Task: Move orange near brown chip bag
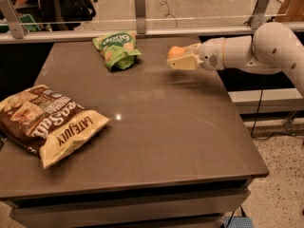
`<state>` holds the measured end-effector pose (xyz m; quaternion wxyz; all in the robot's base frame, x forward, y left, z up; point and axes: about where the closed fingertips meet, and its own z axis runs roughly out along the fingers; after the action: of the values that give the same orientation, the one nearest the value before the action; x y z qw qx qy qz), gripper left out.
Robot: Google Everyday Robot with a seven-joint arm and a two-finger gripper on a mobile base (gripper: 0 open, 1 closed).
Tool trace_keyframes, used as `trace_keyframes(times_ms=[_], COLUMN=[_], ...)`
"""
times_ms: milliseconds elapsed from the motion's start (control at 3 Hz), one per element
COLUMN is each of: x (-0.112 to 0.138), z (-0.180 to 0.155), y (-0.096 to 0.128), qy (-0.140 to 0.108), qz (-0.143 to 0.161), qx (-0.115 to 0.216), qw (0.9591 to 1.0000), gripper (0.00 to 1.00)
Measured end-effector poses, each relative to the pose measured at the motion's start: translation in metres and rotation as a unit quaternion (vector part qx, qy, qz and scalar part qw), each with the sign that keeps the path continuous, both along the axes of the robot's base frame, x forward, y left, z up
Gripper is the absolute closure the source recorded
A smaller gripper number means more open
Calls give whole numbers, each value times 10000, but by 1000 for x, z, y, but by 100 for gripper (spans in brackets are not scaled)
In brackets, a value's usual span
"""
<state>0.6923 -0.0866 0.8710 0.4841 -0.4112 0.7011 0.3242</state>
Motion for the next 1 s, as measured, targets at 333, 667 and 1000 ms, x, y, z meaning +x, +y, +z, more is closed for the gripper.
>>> trace_keyframes(times_ms=[333, 667, 1000], x=[-53, -104, -144], z=[2, 10, 4], y=[49, 94, 124], qy=[255, 419, 440], qz=[651, 1316, 1811], qx=[264, 526, 530], qw=[9972, 9890, 9811], gripper=[100, 100, 100])
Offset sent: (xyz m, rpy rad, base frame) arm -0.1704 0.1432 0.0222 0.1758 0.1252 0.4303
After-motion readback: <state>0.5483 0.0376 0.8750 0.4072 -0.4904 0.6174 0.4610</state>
